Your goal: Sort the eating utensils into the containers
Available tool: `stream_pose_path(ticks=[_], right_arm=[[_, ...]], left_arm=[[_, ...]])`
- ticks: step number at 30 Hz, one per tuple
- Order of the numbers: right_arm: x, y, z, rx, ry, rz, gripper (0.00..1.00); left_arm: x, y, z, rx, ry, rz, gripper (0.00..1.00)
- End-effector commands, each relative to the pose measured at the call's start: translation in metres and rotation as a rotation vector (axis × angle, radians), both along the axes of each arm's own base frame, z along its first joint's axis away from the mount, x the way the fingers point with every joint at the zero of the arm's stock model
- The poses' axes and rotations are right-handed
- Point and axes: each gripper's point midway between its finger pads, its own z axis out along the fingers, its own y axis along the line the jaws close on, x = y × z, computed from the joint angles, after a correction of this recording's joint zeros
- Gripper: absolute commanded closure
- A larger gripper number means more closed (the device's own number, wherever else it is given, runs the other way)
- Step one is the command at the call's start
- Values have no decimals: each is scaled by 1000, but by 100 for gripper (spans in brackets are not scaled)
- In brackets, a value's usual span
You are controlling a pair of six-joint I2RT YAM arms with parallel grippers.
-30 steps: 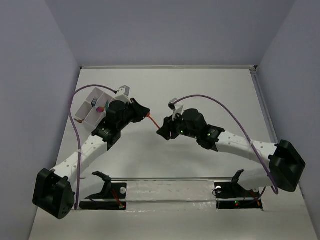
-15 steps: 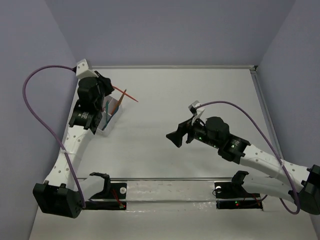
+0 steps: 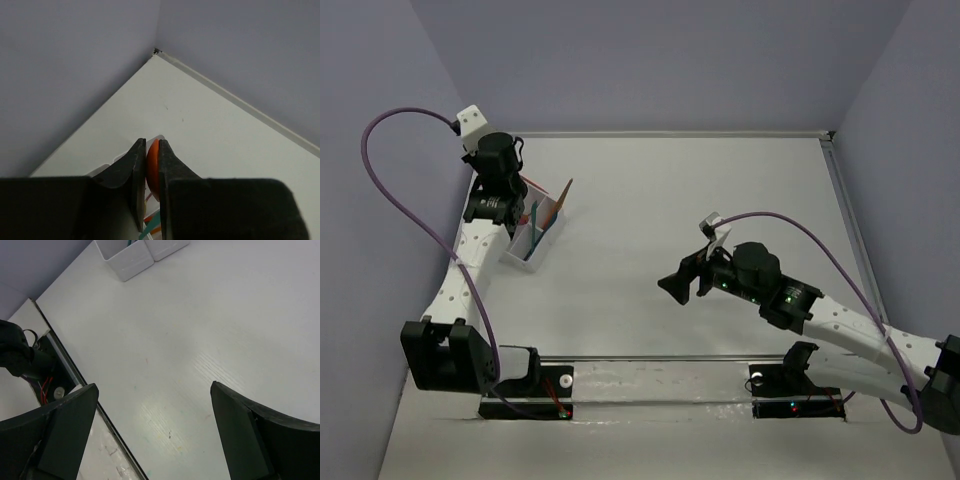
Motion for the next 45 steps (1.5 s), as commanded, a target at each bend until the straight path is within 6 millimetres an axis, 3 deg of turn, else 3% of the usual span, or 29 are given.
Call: stream_pose_path(ticks=[1,7,17,29,40,43,45], right_arm=[[-5,7,17,58,-34,40,0],[-7,10,12,55,-23,59,0],[-6,13,9,48,-21,68,0],[-8,16,8,51,-13,88,0],[-8,16,7,53,-19,87,0],[-8,17,6,50,-16,87,0],[-7,17,4,46,-13,86,0]], left_arm=[[-2,31,42,77,-153,182,94],[9,36,34,101,-174,221,94],[25,39,-7,170,-81,235,94],[41,8,-51,269,19,217,94],[46,10,-55,270,24,241,94],[44,11,-64,281,47,244,89],[43,11,-68,274,50,243,79]])
